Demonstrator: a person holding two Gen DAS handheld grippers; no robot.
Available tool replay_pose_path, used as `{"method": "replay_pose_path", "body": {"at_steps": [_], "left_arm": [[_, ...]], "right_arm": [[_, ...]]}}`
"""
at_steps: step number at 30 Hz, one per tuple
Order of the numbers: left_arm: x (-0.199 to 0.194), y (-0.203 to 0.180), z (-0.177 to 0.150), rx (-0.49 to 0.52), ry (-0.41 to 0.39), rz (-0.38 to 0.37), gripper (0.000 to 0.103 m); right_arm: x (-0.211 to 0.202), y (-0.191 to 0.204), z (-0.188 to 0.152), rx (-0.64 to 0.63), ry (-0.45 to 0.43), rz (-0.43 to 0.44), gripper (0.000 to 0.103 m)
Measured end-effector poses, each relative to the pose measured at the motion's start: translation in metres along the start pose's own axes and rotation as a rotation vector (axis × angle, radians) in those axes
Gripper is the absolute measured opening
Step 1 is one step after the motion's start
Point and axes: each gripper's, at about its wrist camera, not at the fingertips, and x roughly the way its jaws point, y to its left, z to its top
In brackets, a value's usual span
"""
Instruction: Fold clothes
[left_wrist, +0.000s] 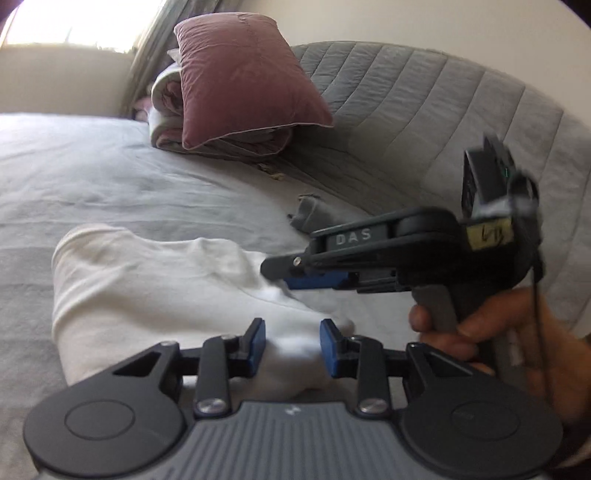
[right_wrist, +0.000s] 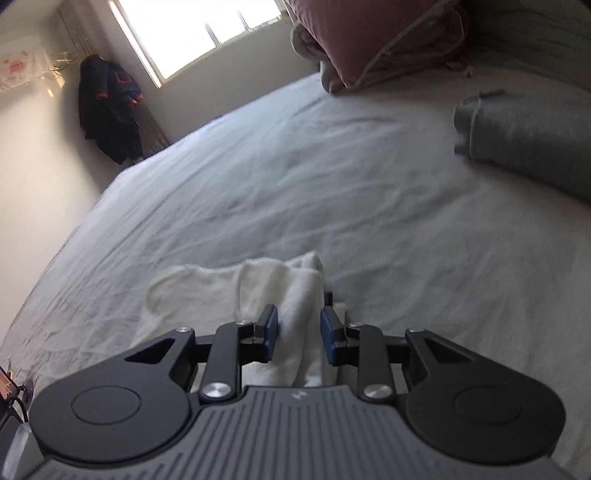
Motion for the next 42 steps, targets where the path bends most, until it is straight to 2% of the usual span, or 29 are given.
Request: {"method": "replay_pose_path", "body": {"at_steps": [1, 3, 5, 6, 9, 11, 14, 18, 19, 21, 22, 24, 25, 27, 30, 33, 36, 38, 39, 40, 41, 42], "left_arm": [[-0.007, 0.006, 0.004, -0.019, -0.008, 0.007, 0.035], [-0.020, 0.017, 0.012, -0.056, -0.025, 0.020, 0.038], [-0.030, 0.033, 0.017, -0.105, -0.043, 0.084, 0.051], [-0.033, 0.042, 0.019, -0.134, -0.045, 0.131, 0.054], [-0.036, 0.066, 0.017, -0.240, -0.026, 0.218, 0.056], [-0.036, 0.066, 0.013, -0.266, -0.026, 0.262, 0.056], [-0.037, 0.054, 0.006, -0.221, -0.035, 0.267, 0.056], [-0.035, 0.036, -0.002, -0.130, -0.040, 0.313, 0.056], [-0.034, 0.033, -0.003, -0.107, -0.042, 0.324, 0.056], [-0.032, 0.027, -0.005, -0.062, -0.046, 0.345, 0.057], [-0.032, 0.026, -0.006, -0.044, -0.046, 0.353, 0.057], [-0.032, 0.024, -0.009, -0.021, -0.040, 0.364, 0.057], [-0.033, 0.024, -0.011, -0.014, -0.035, 0.369, 0.057], [-0.033, 0.026, -0.015, -0.014, -0.024, 0.367, 0.058], [-0.029, 0.039, -0.021, -0.070, -0.002, 0.326, 0.061], [-0.029, 0.059, -0.024, -0.198, 0.004, 0.261, 0.065], [-0.030, 0.061, -0.023, -0.221, 0.008, 0.249, 0.065], [-0.031, 0.062, -0.020, -0.243, 0.019, 0.246, 0.065], [-0.032, 0.063, -0.018, -0.262, 0.025, 0.240, 0.065], [-0.032, 0.066, -0.016, -0.281, 0.031, 0.232, 0.065], [-0.032, 0.068, -0.015, -0.299, 0.037, 0.224, 0.065], [-0.031, 0.071, -0.014, -0.314, 0.042, 0.216, 0.065]], "right_arm": [[-0.004, -0.001, 0.002, 0.008, -0.009, 0.008, 0.035], [-0.005, -0.008, 0.004, 0.069, 0.007, 0.042, 0.051], [-0.001, -0.016, 0.002, 0.140, 0.043, 0.080, 0.054], [0.001, -0.019, 0.002, 0.171, 0.062, 0.096, 0.059], [0.010, -0.024, -0.003, 0.232, 0.112, 0.117, 0.064], [0.011, -0.024, -0.003, 0.247, 0.114, 0.090, 0.064], [0.000, -0.014, 0.000, 0.199, 0.052, 0.077, 0.064], [-0.027, 0.011, 0.001, 0.026, -0.093, 0.100, 0.064], [-0.034, 0.018, -0.002, -0.034, -0.125, 0.116, 0.062], [-0.042, 0.033, -0.011, -0.158, -0.161, 0.145, 0.042], [-0.044, 0.038, -0.016, -0.217, -0.163, 0.154, 0.038], [-0.043, 0.045, -0.027, -0.317, -0.136, 0.157, 0.029], [-0.041, 0.047, -0.033, -0.359, -0.119, 0.151, 0.028], [-0.034, 0.042, -0.044, -0.409, -0.075, 0.112, 0.021], [-0.025, 0.027, -0.054, -0.454, -0.022, 0.063, 0.008], [-0.023, 0.020, -0.057, -0.468, 0.009, 0.055, 0.007], [-0.027, 0.024, -0.061, -0.473, 0.004, 0.050, 0.008], [-0.030, 0.023, -0.055, -0.447, 0.006, 0.070, 0.012], [-0.032, 0.020, -0.051, -0.412, 0.010, 0.089, 0.019], [-0.034, 0.015, -0.046, -0.367, 0.012, 0.105, 0.028], [-0.036, 0.010, -0.040, -0.316, 0.012, 0.108, 0.051], [-0.037, 0.004, -0.036, -0.265, 0.011, 0.109, 0.063]]}}
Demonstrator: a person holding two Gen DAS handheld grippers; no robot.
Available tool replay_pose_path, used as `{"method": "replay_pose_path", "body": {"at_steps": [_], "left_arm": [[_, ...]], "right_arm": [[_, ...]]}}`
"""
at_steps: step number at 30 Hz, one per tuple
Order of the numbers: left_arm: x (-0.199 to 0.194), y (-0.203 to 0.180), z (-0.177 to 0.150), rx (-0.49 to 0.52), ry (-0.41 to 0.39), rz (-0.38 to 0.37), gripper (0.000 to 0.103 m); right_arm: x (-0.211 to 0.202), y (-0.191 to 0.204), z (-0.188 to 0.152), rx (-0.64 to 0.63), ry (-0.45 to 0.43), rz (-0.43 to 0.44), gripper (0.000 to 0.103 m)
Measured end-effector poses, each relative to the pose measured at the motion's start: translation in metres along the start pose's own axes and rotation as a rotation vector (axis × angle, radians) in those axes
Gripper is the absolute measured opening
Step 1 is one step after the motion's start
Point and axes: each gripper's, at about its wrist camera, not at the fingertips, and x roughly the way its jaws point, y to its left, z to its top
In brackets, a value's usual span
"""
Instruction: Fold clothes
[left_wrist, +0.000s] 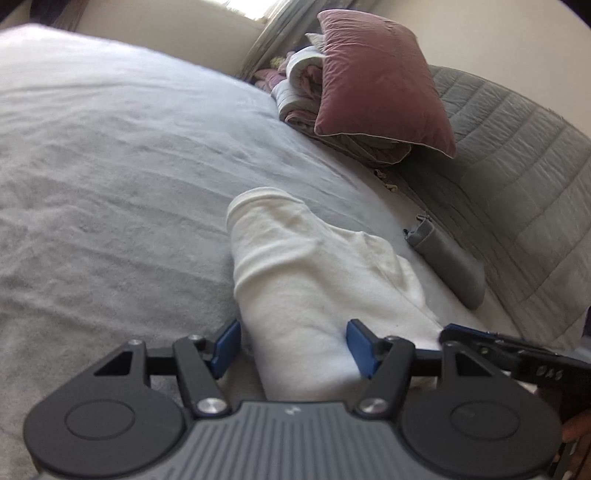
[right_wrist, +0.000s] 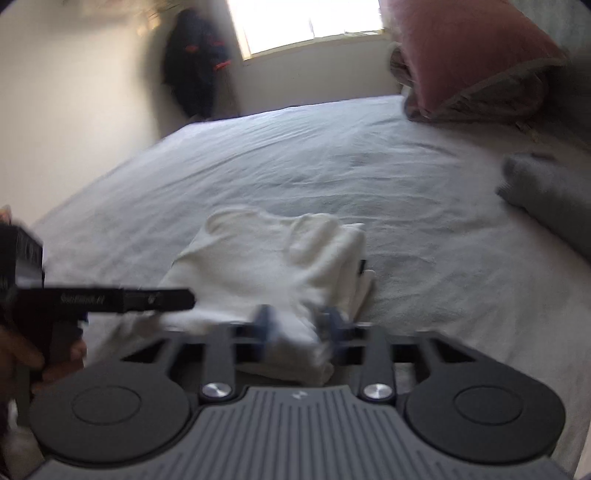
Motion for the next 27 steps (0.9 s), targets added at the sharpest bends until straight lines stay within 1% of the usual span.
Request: {"method": "replay_pose_path", "body": {"at_steps": [3, 7, 10, 12, 13, 14, 16, 17, 19, 21, 23, 27], "left_arm": [[0.004, 0.005, 0.005, -0.039, 0.019, -0.019, 0.065], [0.015, 0.015, 0.015, -0.138, 0.023, -0.047, 0.065], [0.024, 0.025, 0.019, -0.247, 0.009, -0.076, 0.065], [0.030, 0.028, 0.022, -0.310, 0.000, -0.090, 0.063], [0.032, 0.027, 0.022, -0.328, -0.002, -0.085, 0.062], [0.033, 0.025, 0.023, -0.337, -0.003, -0.075, 0.058], [0.035, 0.021, 0.025, -0.355, -0.004, -0.055, 0.045], [0.034, 0.019, 0.026, -0.357, -0.005, -0.052, 0.040], [0.026, 0.013, 0.029, -0.349, -0.004, -0.056, 0.035], [0.018, 0.008, 0.032, -0.341, -0.003, -0.061, 0.034], [0.010, 0.001, 0.035, -0.322, 0.003, -0.048, 0.034], [-0.009, -0.005, 0.035, -0.294, 0.041, 0.000, 0.034]], "right_arm": [[0.000, -0.021, 0.005, 0.161, 0.012, 0.015, 0.063], [0.015, -0.045, 0.000, 0.412, 0.078, 0.117, 0.063], [0.031, -0.053, -0.009, 0.526, 0.123, 0.153, 0.064], [0.038, -0.055, -0.014, 0.580, 0.118, 0.176, 0.065], [0.040, -0.055, -0.014, 0.595, 0.112, 0.182, 0.065], [0.042, -0.054, -0.015, 0.608, 0.106, 0.183, 0.066], [0.043, -0.051, -0.013, 0.624, 0.093, 0.170, 0.060], [0.041, -0.050, -0.012, 0.634, 0.091, 0.166, 0.054], [0.036, -0.047, -0.005, 0.633, 0.085, 0.165, 0.051], [0.029, -0.042, 0.003, 0.612, 0.080, 0.164, 0.050], [0.025, -0.039, 0.009, 0.601, 0.091, 0.172, 0.050], [0.027, -0.031, 0.013, 0.584, 0.161, 0.181, 0.050]]}}
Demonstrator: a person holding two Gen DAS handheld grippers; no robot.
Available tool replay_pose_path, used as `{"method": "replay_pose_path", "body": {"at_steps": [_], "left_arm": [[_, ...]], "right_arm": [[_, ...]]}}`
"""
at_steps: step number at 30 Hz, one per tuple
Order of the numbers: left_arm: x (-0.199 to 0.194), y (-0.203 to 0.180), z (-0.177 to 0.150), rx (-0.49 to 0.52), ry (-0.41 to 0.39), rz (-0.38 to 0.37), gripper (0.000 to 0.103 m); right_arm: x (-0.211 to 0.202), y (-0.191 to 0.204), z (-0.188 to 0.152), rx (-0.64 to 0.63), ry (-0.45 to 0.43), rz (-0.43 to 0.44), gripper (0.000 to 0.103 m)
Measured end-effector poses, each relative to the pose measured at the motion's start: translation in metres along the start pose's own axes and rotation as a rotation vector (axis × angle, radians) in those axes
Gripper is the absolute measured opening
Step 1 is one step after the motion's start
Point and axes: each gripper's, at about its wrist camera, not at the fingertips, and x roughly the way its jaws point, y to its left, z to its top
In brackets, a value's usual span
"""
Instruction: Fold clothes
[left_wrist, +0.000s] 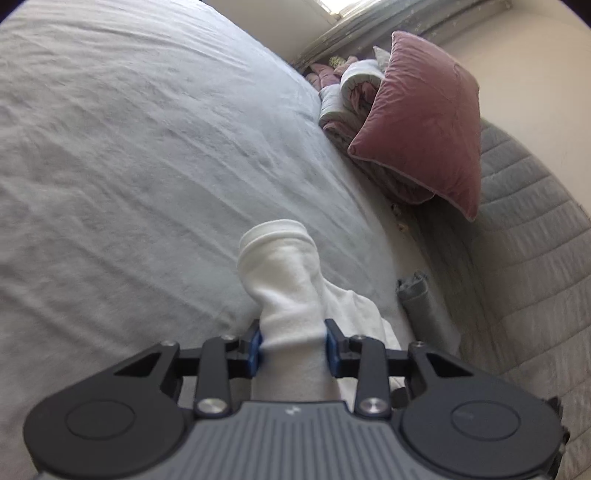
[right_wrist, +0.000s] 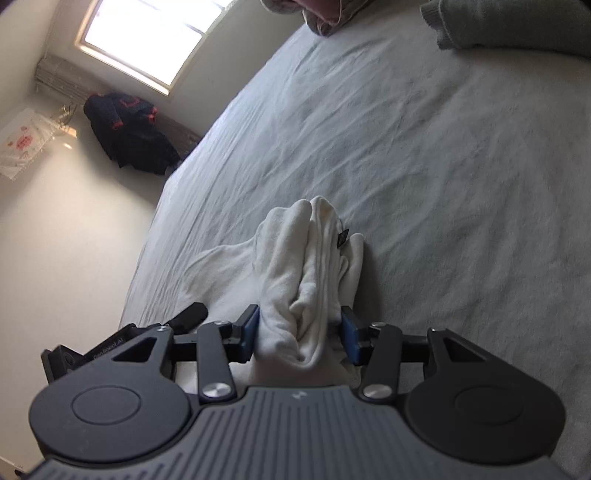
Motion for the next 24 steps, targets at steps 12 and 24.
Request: {"method": "replay_pose_path", "body": {"at_steps": [12, 24], "left_arm": [[-0.015, 0.024, -0.012, 0.029, 0.015, 0.062, 0.047], [-0.022, 0.016, -0.019, 0.110, -0.063, 0.073, 0.046]], "right_arm": [[-0.017, -0.012, -0.001, 0.063, 0.034, 0.038, 0.068], [-0.008, -0.021, -0.039, 0.111, 0.060, 0.152, 0.079]]}}
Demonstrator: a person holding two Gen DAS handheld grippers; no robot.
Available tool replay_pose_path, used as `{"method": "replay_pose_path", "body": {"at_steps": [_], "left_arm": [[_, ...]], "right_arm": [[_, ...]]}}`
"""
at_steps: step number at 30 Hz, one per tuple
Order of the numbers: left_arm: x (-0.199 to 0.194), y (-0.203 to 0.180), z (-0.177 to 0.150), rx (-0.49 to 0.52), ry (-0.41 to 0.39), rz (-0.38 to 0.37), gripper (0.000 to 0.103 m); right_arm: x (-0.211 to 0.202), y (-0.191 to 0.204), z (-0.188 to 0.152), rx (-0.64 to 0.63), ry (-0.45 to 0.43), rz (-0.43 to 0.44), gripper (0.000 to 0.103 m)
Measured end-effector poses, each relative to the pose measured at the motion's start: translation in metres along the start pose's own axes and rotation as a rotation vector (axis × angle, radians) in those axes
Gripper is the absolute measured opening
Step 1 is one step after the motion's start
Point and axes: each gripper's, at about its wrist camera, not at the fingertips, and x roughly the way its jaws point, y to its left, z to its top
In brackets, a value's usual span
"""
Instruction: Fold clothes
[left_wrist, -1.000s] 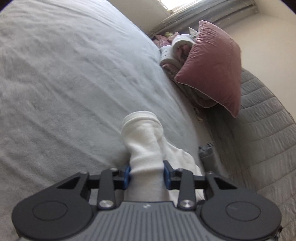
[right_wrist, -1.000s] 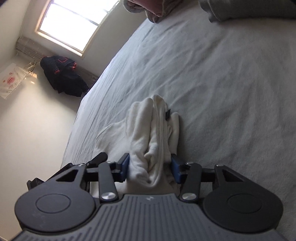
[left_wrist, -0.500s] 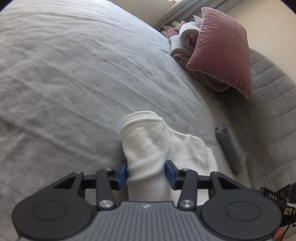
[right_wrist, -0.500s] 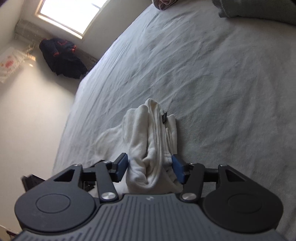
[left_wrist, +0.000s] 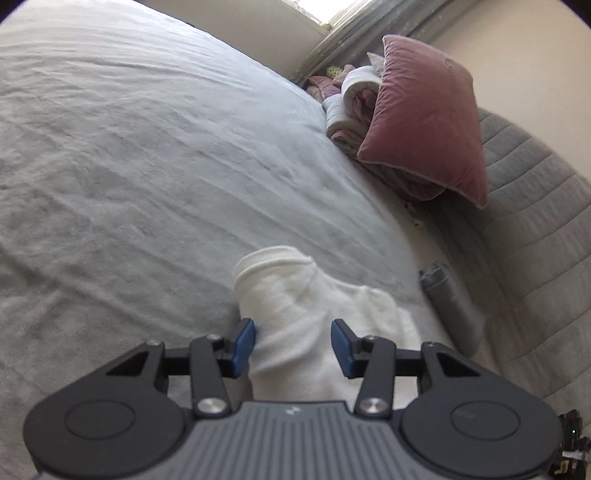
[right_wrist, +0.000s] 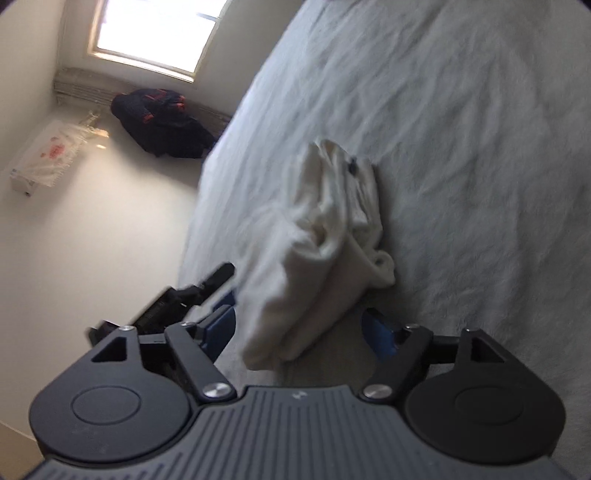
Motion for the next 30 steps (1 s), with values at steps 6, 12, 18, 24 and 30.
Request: {"method": "replay_pose_path", "body": {"at_steps": [6, 12, 18, 24, 30], "left_arm": [[0.014, -0.001, -0.006, 0.004, 0.025, 0.020, 0.047], [0.015, 0.001, -0.005, -0.006, 0.034, 0.005, 0.049], [0.012, 0.006, -0.004, -0.018, 0.041, -0.020, 0.052], [0.024, 0.031, -0.001, -0.173, 0.071, -0.126, 0.057], [0.045, 0.035, 0.003, -0.299, 0.039, -0.167, 0.032]], "right_arm": [[0.001, -0.003, 0.003, -0.006, -0.204, -0.035, 0.073], [0.001, 0.009, 0.004, -0.129, -0.249, -0.167, 0.050], [0.001, -0.001, 0.014, -0.113, -0.186, -0.154, 0.056], [0.004, -0.003, 0.013, -0.059, -0.162, -0.071, 0.084], [0.011, -0.003, 0.011, 0.001, -0.281, -0.103, 0.054]]}}
